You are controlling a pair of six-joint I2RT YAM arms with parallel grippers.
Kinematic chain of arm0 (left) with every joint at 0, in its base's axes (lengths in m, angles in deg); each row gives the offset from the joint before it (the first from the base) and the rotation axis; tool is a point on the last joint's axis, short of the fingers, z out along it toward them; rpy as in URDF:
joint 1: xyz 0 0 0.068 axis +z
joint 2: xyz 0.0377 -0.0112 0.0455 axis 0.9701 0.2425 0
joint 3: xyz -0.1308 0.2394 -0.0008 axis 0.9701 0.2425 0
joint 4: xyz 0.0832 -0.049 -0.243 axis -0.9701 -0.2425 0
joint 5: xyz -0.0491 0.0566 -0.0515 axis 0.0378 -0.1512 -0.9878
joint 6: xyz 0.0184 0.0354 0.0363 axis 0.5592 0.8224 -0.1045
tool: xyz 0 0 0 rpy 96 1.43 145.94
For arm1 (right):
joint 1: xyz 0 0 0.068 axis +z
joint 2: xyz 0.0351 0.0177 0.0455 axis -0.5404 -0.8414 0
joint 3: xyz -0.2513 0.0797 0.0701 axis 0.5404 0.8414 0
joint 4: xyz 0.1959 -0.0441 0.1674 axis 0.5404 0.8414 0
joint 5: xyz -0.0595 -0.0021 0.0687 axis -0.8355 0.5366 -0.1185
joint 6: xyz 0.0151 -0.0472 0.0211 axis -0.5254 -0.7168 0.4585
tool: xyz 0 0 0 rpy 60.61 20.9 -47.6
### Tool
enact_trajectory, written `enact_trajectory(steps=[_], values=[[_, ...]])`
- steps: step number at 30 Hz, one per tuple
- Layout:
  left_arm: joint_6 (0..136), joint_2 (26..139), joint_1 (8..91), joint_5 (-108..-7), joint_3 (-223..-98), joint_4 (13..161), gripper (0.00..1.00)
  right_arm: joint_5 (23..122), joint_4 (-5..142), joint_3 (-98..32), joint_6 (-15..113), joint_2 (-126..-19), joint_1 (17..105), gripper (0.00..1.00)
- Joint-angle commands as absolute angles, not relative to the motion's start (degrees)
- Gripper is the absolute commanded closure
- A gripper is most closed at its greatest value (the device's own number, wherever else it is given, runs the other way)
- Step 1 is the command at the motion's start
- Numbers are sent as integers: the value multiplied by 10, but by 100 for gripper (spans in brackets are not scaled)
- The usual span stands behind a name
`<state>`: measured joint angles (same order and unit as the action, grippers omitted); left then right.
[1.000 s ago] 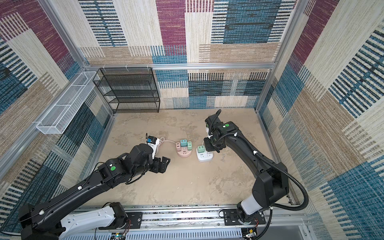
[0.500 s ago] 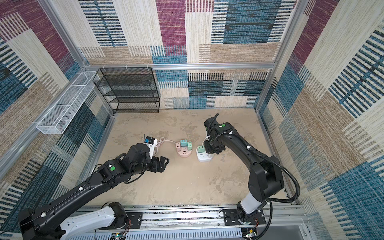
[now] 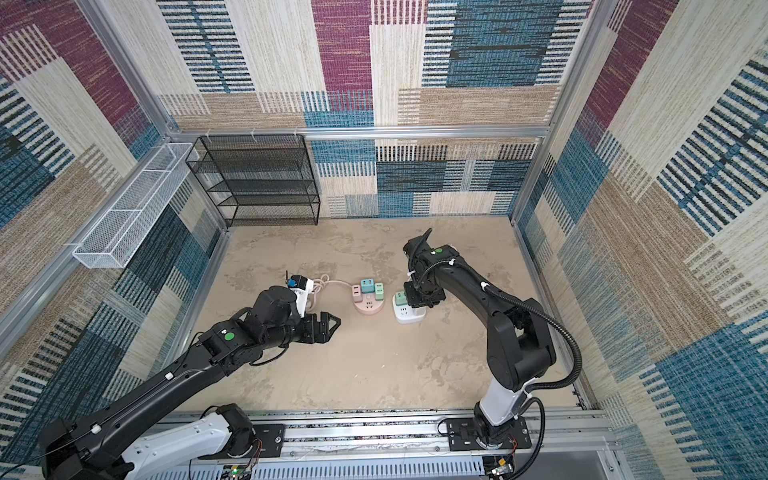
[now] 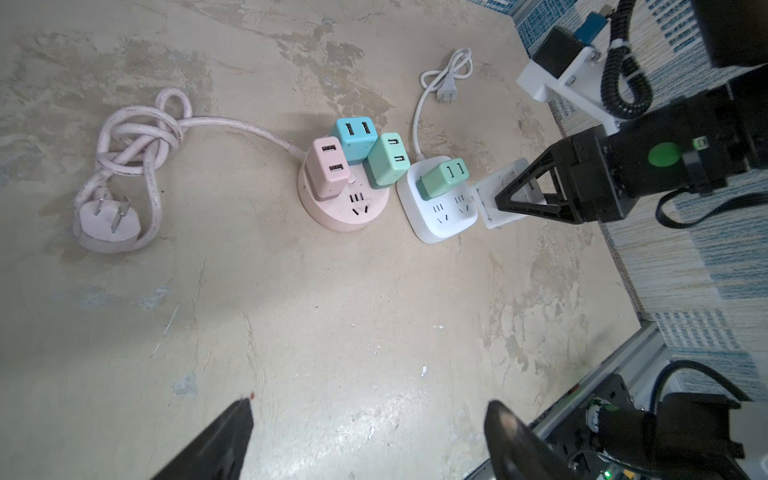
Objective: Insert the plug
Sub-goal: 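Align the charger's prongs over the free white strip socket with right gripper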
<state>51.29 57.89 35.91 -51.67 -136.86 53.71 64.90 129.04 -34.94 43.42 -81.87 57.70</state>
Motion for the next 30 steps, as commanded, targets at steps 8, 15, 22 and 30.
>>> enact_trajectory(steps=[8, 15, 22, 30], values=[[484, 580, 373, -562, -1356, 572, 9, 626, 1259, -331, 430, -828, 571, 100], [481, 581, 377, -564, -1353, 572, 9, 622, 1252, -326, 428, -828, 567, 100], [479, 581, 378, -565, -1350, 573, 9, 631, 1246, -327, 424, -830, 565, 100], [480, 582, 381, -565, -1349, 569, 9, 642, 1245, -329, 421, -840, 565, 100]])
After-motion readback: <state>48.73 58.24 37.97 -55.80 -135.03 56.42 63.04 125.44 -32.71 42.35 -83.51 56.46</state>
